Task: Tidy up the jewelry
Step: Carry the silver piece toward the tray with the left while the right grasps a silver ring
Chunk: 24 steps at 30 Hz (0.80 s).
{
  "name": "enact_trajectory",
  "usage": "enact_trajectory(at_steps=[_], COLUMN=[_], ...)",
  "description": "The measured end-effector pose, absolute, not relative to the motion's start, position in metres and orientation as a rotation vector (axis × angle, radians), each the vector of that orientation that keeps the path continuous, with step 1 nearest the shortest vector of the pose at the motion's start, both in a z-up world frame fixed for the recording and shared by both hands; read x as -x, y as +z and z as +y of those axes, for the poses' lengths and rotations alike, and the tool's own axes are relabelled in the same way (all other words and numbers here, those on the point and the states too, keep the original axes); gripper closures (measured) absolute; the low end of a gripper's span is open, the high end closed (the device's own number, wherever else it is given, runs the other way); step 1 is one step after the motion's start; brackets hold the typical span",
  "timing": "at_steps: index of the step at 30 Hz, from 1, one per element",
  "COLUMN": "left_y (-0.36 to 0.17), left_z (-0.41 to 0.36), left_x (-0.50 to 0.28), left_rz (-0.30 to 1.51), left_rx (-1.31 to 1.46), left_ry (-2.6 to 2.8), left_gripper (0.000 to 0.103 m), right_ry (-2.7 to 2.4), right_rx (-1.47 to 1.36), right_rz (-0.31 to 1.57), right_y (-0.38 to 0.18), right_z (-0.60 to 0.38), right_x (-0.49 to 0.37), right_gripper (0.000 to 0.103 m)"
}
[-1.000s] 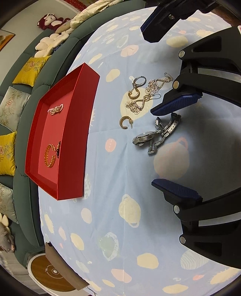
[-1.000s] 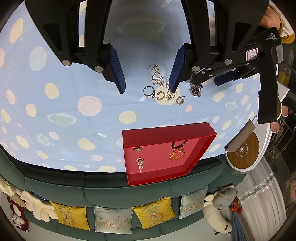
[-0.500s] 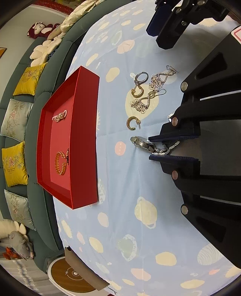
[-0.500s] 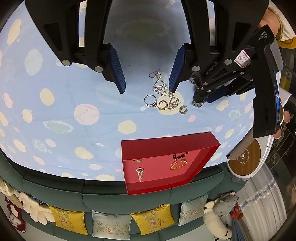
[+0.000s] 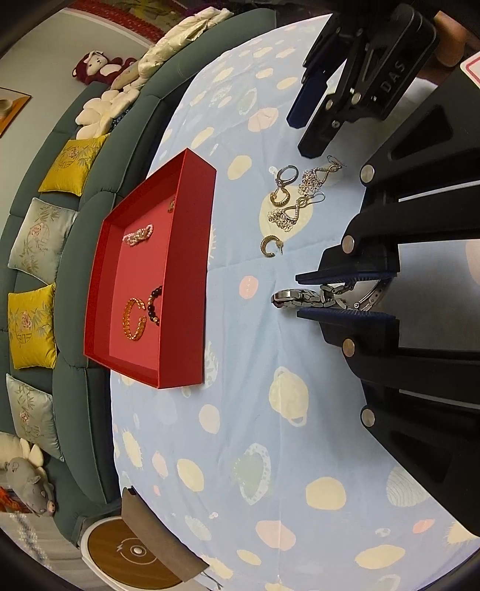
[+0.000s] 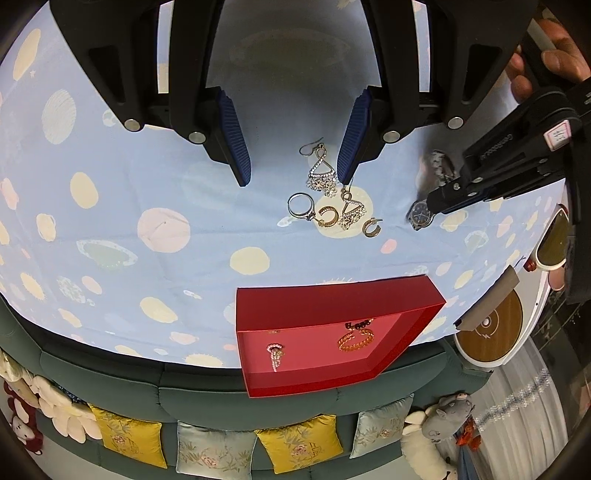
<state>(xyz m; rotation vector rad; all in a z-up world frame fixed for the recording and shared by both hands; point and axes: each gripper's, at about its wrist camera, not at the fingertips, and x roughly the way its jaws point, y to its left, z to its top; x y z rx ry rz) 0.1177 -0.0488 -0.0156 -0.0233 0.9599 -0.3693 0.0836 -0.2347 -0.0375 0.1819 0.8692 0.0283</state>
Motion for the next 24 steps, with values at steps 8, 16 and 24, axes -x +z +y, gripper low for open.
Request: enact_trajectory(at_steps=[8,16,24], left_y=[-0.012,-0.015,-0.016], left_z=[-0.040,-0.032,-0.028], left_x=[-0.117,-0.122,-0.124], left_rz=[0.953,0.968,0.971], left_rx=[0.023,0.038,0.047], left_ry=[-0.389,-0.392,-0.393], left_gripper=[0.093,0.093,0.093], right_ry=[0.037,0.027,0.020], right_rx=[-0.128,-0.090,-0.035], right_rz=[0.869,0.877,0.864], right_y=[-0.051,-0.062,-0.062], right_z=[-0.223,-0.223,-0.215], right_x=[-0.108,-0.118,-0.117], right_gripper=[0.058,0.072,0.083])
